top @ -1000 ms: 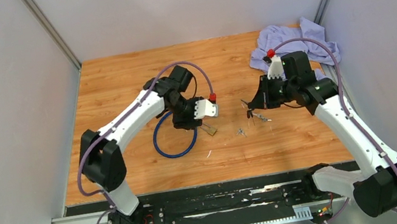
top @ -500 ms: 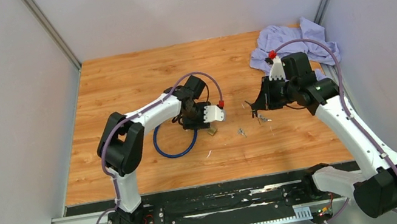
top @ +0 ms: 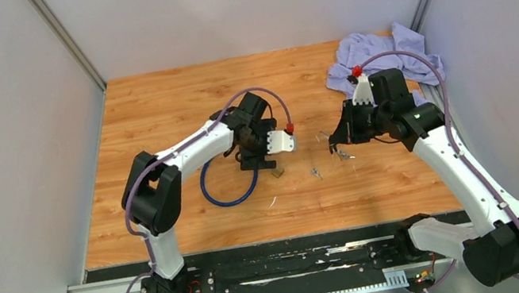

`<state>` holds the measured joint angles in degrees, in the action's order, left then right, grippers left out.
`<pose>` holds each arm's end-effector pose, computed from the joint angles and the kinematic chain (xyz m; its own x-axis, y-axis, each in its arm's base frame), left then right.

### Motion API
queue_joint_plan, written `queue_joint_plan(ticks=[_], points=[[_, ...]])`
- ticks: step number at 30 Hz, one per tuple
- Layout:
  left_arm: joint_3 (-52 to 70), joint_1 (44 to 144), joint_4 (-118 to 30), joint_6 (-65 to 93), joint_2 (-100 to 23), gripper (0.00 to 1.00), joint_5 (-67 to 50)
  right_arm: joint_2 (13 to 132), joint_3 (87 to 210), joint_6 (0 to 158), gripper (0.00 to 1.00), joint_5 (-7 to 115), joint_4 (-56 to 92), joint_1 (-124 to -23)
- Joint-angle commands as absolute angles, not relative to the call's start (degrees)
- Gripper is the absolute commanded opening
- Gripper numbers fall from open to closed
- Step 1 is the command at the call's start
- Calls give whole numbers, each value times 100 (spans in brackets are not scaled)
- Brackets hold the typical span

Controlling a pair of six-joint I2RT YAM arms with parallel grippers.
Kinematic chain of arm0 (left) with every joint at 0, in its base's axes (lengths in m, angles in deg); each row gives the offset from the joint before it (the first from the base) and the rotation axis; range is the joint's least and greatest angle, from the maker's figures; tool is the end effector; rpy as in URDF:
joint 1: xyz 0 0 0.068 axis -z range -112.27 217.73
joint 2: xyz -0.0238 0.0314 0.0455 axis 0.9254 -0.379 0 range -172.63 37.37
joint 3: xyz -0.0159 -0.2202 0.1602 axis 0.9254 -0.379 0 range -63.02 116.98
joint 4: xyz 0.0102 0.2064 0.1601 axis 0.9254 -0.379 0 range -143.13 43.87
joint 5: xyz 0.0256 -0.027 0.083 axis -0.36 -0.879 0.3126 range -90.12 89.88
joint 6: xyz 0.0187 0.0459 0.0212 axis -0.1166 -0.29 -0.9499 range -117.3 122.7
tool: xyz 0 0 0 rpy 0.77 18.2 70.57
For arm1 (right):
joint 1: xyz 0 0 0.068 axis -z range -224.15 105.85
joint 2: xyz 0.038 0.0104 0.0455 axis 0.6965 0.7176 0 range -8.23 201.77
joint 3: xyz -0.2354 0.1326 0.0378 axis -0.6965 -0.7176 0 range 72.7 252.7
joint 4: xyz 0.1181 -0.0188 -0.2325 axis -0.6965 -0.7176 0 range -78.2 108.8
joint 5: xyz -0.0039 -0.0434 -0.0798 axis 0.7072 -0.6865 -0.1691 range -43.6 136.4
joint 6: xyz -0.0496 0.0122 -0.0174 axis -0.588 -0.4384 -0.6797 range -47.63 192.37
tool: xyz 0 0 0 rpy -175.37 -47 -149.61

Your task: Unlock with the key

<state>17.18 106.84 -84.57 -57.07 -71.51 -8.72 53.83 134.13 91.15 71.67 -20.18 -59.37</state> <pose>0.3006 -0.2511 0.1976 0.2180 0.9238 -0.3149 0.9544 -0.1343 0.2667 0.2120 0.0735 0.3363 -0.7610 0.0947 -0.6418 -0.3272 0.7982 0.5058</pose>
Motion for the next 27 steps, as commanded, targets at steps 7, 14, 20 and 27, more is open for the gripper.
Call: queue_joint_plan(ticks=[7, 14, 20, 27], points=[[2647, 9897, -9015, -6284, -5774, 98, -1064, 5249, 13499, 9150, 1, 7121, -2126, -6014], [2594, 9497, -5943, -4741, -5097, 98, 170, 5363, 13477, 9113, 1, 7109, -2116, -6006], [617, 9493, -5873, -7352, -4473, 98, -1405, 5375, 13528, 9137, 0, 7101, -2028, -6012], [-1795, 9497, -5152, -9593, -3947, 99, -2000, 5536, 13764, 9091, 0, 7151, -2118, -6018]])
